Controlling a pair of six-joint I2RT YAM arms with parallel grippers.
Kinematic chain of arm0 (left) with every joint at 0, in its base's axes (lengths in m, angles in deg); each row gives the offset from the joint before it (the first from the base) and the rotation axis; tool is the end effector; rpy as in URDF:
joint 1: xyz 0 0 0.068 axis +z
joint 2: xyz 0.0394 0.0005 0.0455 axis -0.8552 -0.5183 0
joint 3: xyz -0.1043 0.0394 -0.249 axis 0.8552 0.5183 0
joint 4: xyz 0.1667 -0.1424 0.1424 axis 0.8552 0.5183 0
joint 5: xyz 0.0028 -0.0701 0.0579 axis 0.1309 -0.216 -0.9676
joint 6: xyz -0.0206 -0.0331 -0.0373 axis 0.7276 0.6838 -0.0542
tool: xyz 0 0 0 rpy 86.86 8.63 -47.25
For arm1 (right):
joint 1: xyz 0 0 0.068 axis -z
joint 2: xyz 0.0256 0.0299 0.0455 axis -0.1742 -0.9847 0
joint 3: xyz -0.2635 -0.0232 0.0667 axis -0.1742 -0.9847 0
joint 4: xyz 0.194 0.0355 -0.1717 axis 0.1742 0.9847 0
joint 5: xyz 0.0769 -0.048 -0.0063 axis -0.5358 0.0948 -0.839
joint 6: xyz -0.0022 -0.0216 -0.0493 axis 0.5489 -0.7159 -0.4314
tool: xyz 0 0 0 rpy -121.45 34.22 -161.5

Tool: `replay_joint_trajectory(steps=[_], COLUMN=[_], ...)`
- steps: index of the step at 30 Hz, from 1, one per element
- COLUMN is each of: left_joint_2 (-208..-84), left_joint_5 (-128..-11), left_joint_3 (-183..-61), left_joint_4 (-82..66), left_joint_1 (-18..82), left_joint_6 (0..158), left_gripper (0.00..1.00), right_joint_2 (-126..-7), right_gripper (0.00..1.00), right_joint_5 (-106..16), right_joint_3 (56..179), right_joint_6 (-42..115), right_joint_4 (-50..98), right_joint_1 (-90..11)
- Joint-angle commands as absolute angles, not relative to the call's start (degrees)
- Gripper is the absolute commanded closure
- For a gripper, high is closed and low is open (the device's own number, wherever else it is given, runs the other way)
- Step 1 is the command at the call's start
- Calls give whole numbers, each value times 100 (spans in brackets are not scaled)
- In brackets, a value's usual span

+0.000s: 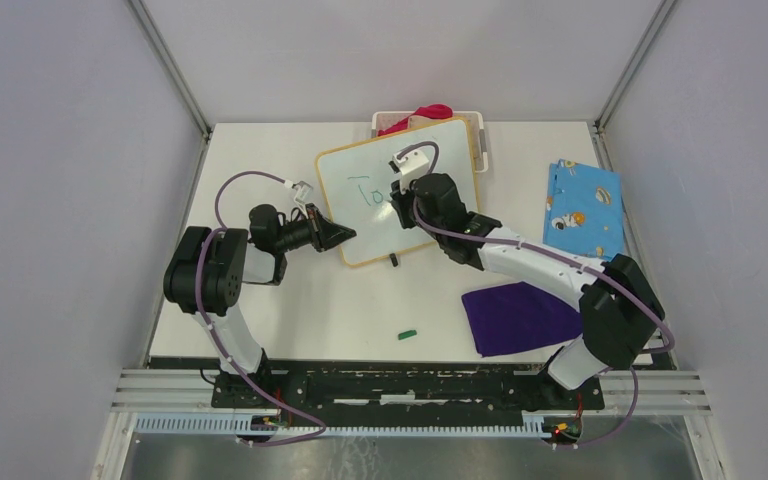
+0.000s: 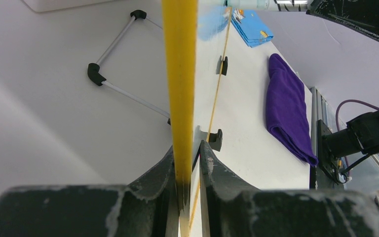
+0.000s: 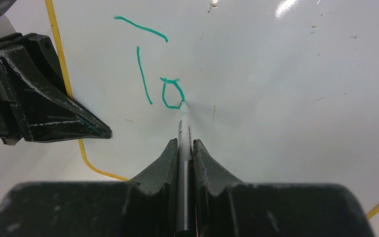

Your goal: Write a sentence on the whiteboard

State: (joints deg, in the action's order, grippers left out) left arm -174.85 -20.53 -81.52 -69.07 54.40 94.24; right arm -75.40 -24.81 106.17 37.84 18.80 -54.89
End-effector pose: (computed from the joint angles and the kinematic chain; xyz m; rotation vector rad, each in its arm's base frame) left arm 0.3040 -0.0533 0.1376 0.4198 1.7804 -1.2518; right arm 0.2665 0.2542 0.2856 -0.4734 1.8902 0.3999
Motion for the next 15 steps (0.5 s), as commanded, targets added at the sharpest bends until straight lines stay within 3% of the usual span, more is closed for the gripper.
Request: replay_joint_trajectory(steps=[1,15], left_joint_2=[-17569,-17565], left_joint_5=[-2426,-2430], left_joint_3=[-8237,-8240], left_joint_4=[-6777,-6759], left_joint_1=[5468,5472], left_joint_6=[9363,9360], left_gripper=[78,78], right_joint_2=[-7386,-7035], right_gripper=[100,100], right_joint_5=[-2405,-2365], right_joint_3=[10513,11014], right_joint_6=[3845,3873], right_joint_4=[1772,1659], right_joint_1=[-5422,-5381])
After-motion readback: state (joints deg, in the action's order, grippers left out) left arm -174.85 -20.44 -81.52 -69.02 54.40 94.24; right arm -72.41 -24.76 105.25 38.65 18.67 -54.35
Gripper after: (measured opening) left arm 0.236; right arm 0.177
